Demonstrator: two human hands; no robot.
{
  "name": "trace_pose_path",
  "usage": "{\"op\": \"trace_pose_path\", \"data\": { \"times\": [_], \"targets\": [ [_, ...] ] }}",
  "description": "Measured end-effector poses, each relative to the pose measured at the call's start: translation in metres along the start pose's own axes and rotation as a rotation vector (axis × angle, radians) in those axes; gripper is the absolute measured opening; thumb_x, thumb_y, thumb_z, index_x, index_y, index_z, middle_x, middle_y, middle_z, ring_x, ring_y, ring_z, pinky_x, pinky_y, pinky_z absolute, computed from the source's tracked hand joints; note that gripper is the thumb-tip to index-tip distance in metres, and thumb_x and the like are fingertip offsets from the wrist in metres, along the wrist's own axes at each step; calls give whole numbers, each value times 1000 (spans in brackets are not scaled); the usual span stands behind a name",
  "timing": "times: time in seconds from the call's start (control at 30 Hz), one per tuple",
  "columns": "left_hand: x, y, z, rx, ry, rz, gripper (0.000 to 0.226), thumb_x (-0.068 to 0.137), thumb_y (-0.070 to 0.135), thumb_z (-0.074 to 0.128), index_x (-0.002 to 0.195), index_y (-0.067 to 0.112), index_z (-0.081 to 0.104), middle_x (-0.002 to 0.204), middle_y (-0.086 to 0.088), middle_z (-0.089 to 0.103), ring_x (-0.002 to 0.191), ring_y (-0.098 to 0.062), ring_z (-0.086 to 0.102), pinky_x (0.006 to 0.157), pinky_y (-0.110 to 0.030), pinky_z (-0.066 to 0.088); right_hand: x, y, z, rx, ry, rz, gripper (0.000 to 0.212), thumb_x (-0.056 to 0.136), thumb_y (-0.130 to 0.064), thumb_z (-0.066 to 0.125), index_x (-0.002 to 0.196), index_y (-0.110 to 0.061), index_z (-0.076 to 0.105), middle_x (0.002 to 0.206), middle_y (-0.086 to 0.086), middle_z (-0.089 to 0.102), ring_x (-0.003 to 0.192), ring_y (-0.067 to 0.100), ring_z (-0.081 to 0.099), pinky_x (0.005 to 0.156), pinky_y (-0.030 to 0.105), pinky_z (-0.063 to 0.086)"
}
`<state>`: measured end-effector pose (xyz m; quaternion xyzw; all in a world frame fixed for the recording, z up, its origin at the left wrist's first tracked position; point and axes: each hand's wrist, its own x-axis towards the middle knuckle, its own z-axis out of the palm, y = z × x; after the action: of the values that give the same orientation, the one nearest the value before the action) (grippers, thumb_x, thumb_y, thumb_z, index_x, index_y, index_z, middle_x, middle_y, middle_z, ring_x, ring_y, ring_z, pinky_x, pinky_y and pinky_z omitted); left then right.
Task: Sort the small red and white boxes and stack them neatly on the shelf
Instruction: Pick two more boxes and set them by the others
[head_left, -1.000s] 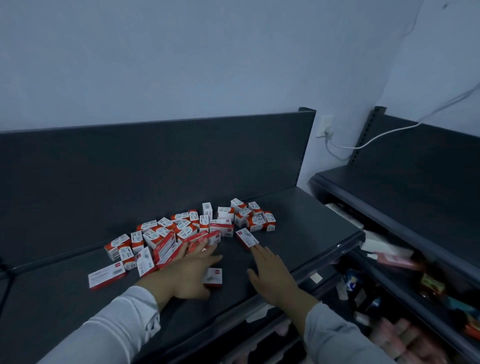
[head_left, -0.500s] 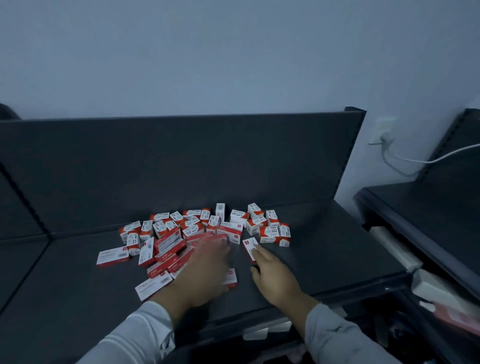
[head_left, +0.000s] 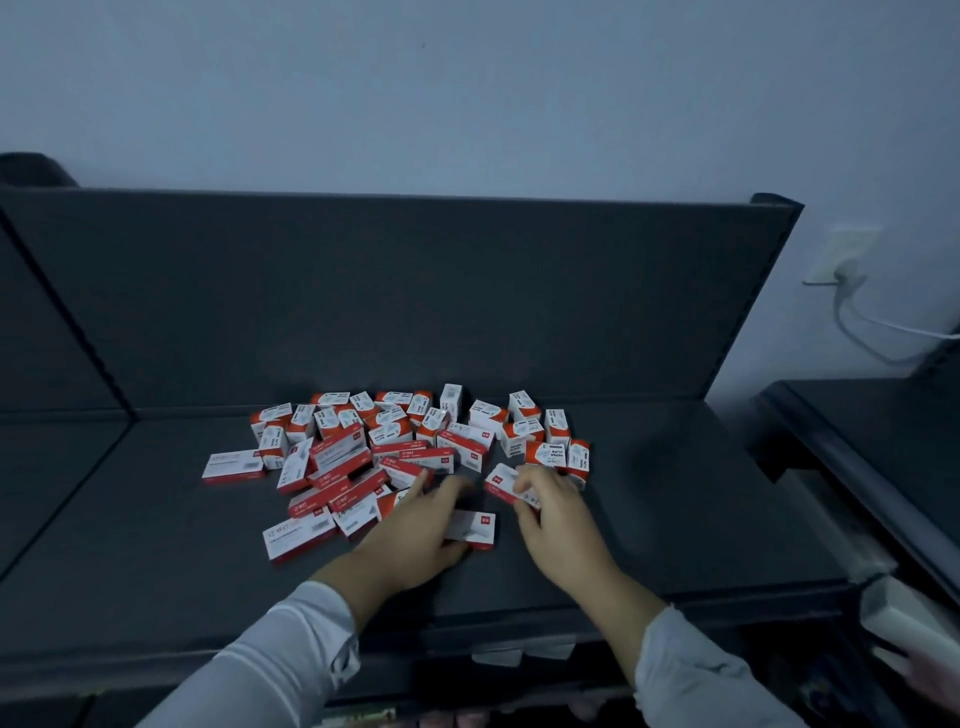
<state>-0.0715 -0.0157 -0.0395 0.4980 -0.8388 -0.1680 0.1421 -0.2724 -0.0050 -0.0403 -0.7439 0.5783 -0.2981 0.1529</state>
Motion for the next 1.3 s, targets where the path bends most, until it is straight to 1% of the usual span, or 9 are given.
{"op": "trace_pose_path", "data": {
  "times": [0.03,0.1,0.2,0.33,0.57,0.77,0.9,1.07,1.3],
  "targets": [
    [-3,-2,-1,-96,80,-18,60,86,34,68,133,21,34,129,-1,53,123,-18,46,108,-32,35,-1,-3,1,33,-21,-39,14,95,-10,56,102,-21,51,121,-5,55,110,8,46,86,14,35],
    [-7,-7,0,-178,199,-2,61,78,41,75,122,22,37,120,2,51,110,-14,48,90,-29,44,-3,-10,8,68,-116,-101,17,95,-10,56,103,-24,50,126,-8,52,116,4,44,91,10,34],
    [-10,-14,3,-89,203,52,76,78,43,75,138,17,35,136,-1,47,126,-15,39,108,-32,34,-4,-19,23,64,-265,-141,20,95,-13,56,110,-25,48,124,-7,51,113,6,45,94,21,42],
    [-10,-19,10,128,134,74,60,92,40,60,144,27,34,152,7,38,149,-11,12,121,-39,-6,0,-24,32,102,-247,-92,26,95,-17,58,119,-20,47,120,-7,49,110,8,47,92,23,42],
    [-12,-39,19,151,194,117,47,90,54,51,131,33,46,138,15,50,144,-8,22,110,-30,10,19,-12,17,189,-406,20,35,91,-34,65,121,-33,47,121,-16,57,111,-4,53,95,22,46],
    [-18,-46,27,169,321,150,41,86,57,50,119,34,53,117,17,62,126,-9,40,96,-23,26,65,-28,19,38,-104,54,32,96,-21,59,126,-19,53,121,-8,48,116,11,52,88,16,39],
    [-18,-46,27,166,325,156,40,87,57,51,119,33,54,116,16,62,125,-10,42,95,-23,27,85,-35,34,-155,-154,54,45,95,-25,58,137,-22,47,140,-1,46,132,23,36,109,33,32],
    [-18,-46,28,156,323,154,41,87,56,53,121,34,53,117,15,62,125,-10,42,96,-22,27,92,-38,51,-297,-248,39,37,93,-45,57,128,-34,53,139,-7,39,132,22,25,110,45,24],
    [-18,-48,28,158,327,152,40,87,56,52,120,34,54,117,15,62,126,-9,41,99,-21,28,82,-24,47,-172,-164,12,18,92,-28,64,105,-16,60,118,-2,54,118,17,43,95,24,34]
  ]
}}
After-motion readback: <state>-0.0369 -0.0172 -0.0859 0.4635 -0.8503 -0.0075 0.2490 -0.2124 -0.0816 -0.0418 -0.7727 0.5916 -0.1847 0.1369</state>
